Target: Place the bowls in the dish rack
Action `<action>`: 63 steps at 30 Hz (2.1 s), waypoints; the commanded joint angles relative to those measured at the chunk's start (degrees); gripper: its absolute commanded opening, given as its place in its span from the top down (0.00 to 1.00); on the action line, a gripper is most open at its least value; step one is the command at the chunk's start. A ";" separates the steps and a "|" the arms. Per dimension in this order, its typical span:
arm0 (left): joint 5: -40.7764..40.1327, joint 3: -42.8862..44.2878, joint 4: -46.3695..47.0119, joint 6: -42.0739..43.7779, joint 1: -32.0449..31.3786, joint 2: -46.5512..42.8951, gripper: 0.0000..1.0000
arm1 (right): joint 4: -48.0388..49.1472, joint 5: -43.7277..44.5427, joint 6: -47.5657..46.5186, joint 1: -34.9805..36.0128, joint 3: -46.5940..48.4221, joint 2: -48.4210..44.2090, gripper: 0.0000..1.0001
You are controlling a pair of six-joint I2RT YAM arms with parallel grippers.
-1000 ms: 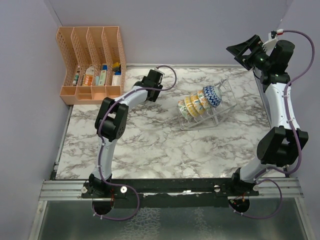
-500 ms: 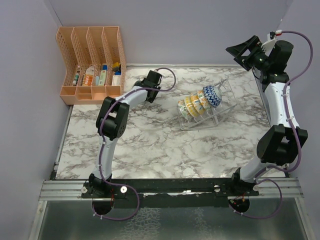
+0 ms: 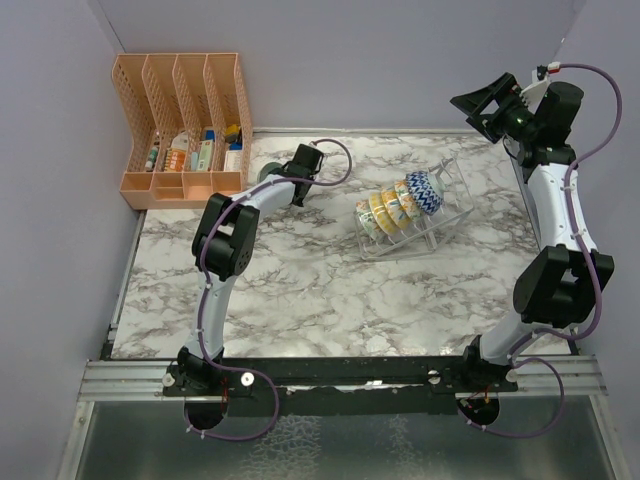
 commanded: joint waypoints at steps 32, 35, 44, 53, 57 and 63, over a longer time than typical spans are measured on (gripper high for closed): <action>12.08 3.37 -2.73 -11.22 -4.01 -9.21 1.00 | 0.27 1.00 -1.62 -0.49 1.46 0.80 0.05; 11.81 2.31 -2.72 -11.33 -5.36 -8.22 1.00 | 0.18 0.95 -1.66 -0.44 1.31 0.58 0.05; 9.33 2.14 -2.49 -9.02 -7.36 -7.71 0.79 | 0.45 0.78 -1.58 -0.49 0.67 -0.05 0.05; 7.08 -1.36 -1.06 -7.29 -7.88 -7.76 0.71 | 0.54 0.67 -1.50 -0.48 0.51 -0.56 0.05; 6.10 -1.91 -0.85 -6.09 -7.88 -7.12 0.70 | 0.53 0.62 -1.40 -0.49 0.57 -0.61 0.05; 5.50 -2.44 -0.41 -5.49 -7.92 -7.42 0.84 | 0.35 0.84 -1.40 -0.49 0.67 -0.80 0.05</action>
